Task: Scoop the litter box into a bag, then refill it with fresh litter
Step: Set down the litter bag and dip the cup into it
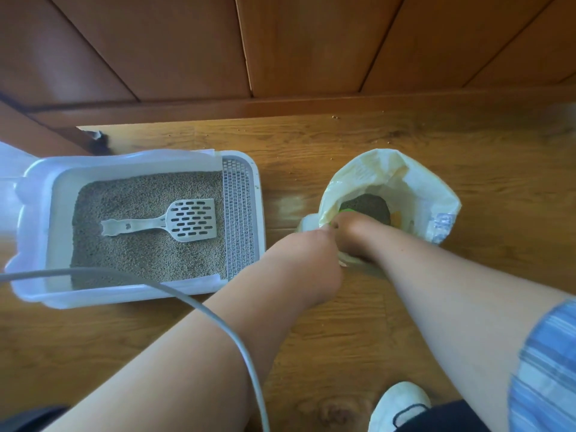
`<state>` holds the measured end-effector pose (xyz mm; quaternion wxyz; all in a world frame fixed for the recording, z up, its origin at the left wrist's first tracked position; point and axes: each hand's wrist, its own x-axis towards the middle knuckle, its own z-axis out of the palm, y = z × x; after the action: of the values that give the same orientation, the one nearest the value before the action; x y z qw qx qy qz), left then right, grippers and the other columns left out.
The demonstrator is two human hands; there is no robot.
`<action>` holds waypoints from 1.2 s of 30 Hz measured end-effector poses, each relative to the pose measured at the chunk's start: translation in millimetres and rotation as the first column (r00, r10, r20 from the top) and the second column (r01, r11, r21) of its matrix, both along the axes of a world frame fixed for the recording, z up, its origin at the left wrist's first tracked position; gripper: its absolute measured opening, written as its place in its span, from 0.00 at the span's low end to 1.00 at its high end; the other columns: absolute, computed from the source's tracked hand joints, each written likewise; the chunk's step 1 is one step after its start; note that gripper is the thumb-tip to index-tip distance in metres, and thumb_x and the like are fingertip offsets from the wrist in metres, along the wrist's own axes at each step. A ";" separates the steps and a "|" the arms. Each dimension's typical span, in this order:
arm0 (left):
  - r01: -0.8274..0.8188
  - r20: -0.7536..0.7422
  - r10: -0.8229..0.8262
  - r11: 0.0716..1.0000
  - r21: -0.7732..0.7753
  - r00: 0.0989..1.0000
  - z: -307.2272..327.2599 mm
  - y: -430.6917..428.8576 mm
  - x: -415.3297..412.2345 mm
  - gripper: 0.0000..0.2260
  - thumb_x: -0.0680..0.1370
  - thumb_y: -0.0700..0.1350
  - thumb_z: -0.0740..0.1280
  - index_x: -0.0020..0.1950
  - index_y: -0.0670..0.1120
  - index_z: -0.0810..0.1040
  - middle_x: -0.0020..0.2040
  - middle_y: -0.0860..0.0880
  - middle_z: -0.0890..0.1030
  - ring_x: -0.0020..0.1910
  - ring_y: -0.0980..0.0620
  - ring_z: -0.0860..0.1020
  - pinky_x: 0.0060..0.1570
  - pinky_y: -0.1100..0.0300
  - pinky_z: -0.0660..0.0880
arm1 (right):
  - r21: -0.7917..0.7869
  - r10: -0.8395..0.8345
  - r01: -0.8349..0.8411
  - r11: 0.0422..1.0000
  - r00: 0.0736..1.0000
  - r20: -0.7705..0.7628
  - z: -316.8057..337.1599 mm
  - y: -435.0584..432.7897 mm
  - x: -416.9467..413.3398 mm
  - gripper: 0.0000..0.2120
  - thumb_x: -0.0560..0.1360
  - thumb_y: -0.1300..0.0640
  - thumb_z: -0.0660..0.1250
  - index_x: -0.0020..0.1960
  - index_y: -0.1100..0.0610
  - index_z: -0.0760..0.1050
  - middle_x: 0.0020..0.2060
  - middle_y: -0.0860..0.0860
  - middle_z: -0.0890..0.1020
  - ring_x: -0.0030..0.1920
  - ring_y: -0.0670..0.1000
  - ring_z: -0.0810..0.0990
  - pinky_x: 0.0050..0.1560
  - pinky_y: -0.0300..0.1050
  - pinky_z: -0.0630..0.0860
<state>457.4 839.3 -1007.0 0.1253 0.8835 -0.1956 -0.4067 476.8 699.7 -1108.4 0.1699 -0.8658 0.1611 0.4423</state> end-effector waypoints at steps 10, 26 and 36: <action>-0.069 -0.027 0.070 0.997 0.029 0.997 8.7 2.1 2.4 0.15 0.78 0.43 0.59 0.65 0.46 0.67 0.54 0.47 0.77 0.46 0.44 0.73 0.43 0.53 0.70 | -0.159 0.206 -0.219 0.963 0.974 -0.089 52.6 -18.2 19.0 0.15 0.82 0.60 0.56 0.62 0.60 0.78 0.58 0.58 0.81 0.56 0.56 0.79 0.47 0.42 0.70; -0.020 -0.010 0.021 0.999 0.044 1.000 5.8 -6.7 18.9 0.10 0.78 0.46 0.59 0.59 0.48 0.71 0.57 0.46 0.79 0.45 0.46 0.72 0.46 0.56 0.71 | -0.064 -0.111 0.118 0.991 0.989 0.098 158.5 -69.3 -9.7 0.11 0.81 0.61 0.58 0.41 0.60 0.72 0.46 0.61 0.81 0.45 0.61 0.82 0.47 0.51 0.75; -0.097 0.014 0.097 0.995 -0.002 0.995 48.4 3.9 38.0 0.17 0.77 0.50 0.59 0.67 0.54 0.72 0.59 0.50 0.81 0.54 0.47 0.80 0.54 0.55 0.77 | 0.302 -0.276 0.190 0.934 0.921 0.274 193.1 -74.5 9.3 0.14 0.79 0.57 0.61 0.36 0.59 0.73 0.29 0.48 0.77 0.33 0.51 0.72 0.41 0.51 0.69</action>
<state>495.4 843.2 -958.5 0.1441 0.8947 -0.1538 -0.3937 486.0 625.2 -915.3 0.3612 -0.8679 0.1731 0.2940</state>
